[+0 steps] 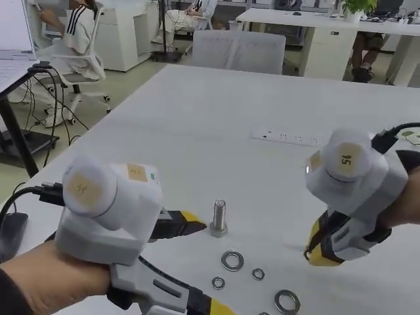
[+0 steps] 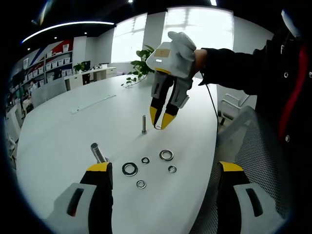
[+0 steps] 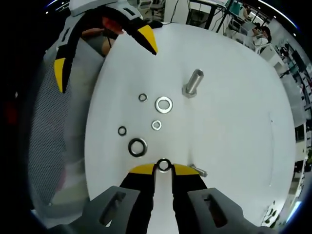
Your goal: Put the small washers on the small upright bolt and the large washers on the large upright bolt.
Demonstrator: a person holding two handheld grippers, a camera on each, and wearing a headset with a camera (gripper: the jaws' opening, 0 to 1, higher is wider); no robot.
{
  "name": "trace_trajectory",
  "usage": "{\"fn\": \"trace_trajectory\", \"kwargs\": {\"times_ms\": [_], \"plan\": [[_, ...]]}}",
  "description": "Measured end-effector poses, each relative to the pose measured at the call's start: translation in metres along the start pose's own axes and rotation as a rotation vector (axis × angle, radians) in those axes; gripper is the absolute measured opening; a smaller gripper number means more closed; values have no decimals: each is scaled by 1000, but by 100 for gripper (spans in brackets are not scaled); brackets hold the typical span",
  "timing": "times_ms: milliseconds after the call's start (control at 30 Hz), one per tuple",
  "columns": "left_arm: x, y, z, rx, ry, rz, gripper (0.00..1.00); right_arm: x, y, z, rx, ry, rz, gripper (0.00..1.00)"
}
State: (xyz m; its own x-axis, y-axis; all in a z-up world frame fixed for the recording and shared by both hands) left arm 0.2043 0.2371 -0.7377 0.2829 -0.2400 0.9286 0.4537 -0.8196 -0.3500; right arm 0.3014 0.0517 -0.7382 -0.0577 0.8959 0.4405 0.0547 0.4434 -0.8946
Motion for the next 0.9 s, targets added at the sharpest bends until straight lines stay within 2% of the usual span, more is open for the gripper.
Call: {"fn": "trace_trajectory", "kwargs": {"times_ms": [333, 567, 733, 900], "plan": [[1, 0, 4, 2, -8, -16, 88, 0, -30, -9, -52, -5, -2, 14], [1, 2, 6, -7, -2, -18, 88, -2, -45, -19, -91, 8, -8, 14], [4, 2, 10, -12, -3, -37, 87, -3, -48, -27, -106, 20, -6, 14], [3, 2, 13, -23, 4, -36, 87, -1, -40, -31, -96, 21, 5, 14]]}}
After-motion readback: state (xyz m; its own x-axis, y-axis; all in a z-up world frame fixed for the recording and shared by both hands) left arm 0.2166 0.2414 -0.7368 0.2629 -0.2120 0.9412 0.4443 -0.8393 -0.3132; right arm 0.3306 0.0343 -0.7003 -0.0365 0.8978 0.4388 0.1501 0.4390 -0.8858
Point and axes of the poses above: the centre of the closed fingertips' face, and the gripper's own axes: y roughly forward along the fingers, z roughly to its left, x roughly out of its top, the point moved 8 cm from there along -y, roughly backward along the fingers, and after that the axes turned 10 degrees about -z, right-handed, at the moved point
